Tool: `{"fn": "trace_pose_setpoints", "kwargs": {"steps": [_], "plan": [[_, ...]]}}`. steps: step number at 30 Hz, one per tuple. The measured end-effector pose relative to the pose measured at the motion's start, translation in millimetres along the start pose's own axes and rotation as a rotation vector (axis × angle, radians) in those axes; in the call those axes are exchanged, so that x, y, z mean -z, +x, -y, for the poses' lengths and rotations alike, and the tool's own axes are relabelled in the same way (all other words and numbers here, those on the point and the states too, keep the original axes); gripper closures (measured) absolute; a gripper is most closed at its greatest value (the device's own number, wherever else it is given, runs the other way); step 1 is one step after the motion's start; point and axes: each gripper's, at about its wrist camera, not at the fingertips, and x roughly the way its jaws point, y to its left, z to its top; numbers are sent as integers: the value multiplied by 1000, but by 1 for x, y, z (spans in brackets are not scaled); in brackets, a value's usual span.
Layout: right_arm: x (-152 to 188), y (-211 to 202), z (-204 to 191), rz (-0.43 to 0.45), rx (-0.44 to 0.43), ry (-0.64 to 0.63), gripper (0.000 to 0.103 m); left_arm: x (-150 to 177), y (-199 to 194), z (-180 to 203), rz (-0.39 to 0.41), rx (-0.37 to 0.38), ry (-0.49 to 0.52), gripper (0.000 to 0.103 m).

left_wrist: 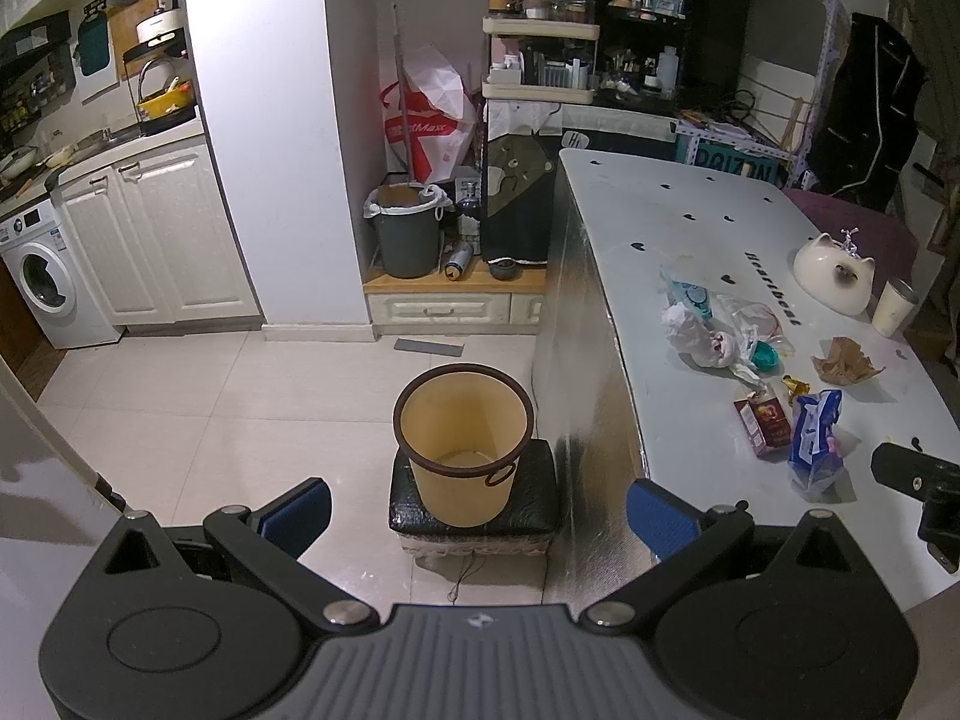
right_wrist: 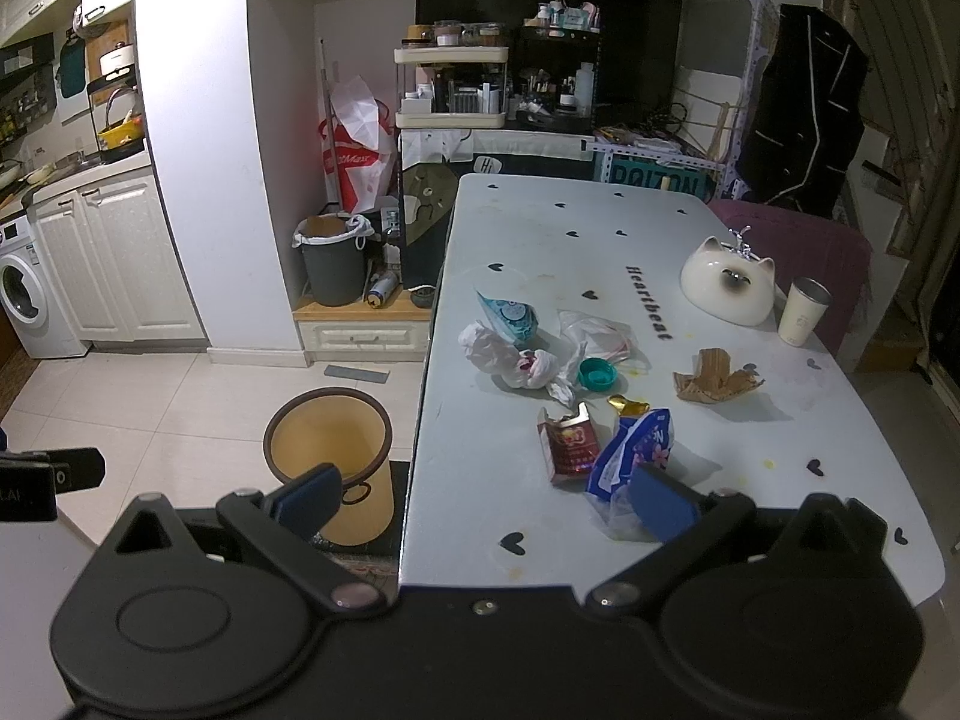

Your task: Collect trash

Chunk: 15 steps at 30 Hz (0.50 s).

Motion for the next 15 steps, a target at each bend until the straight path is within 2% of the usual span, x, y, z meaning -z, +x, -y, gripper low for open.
{"fn": "trace_pose_setpoints", "kwargs": {"steps": [4, 15], "plan": [[0, 0, -1, -1, 0, 2, 0, 6, 2, -13, 6, 9, 6, 0], [6, -2, -1, 21, 15, 32, 0, 1, 1, -11, 69, 62, 34, 0]]}}
